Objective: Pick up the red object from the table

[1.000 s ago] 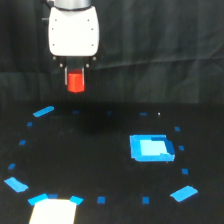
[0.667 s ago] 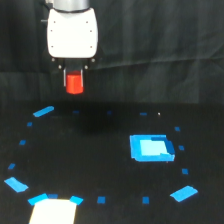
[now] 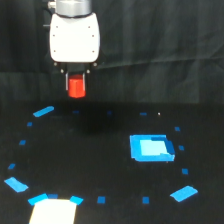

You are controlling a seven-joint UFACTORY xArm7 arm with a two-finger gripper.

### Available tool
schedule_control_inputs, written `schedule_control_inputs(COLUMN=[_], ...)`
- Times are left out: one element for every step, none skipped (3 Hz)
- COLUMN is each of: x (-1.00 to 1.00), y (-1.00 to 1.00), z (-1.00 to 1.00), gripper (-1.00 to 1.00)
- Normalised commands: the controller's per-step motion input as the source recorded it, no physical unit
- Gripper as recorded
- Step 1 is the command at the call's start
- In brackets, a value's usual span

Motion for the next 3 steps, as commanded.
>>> schedule_control_inputs(x=[0.48,-0.17,0.17], y=[-0.35,0.32,-0.03], z=[0.37,0.17,0.22], gripper=[-1.00,-0.48,-1.00])
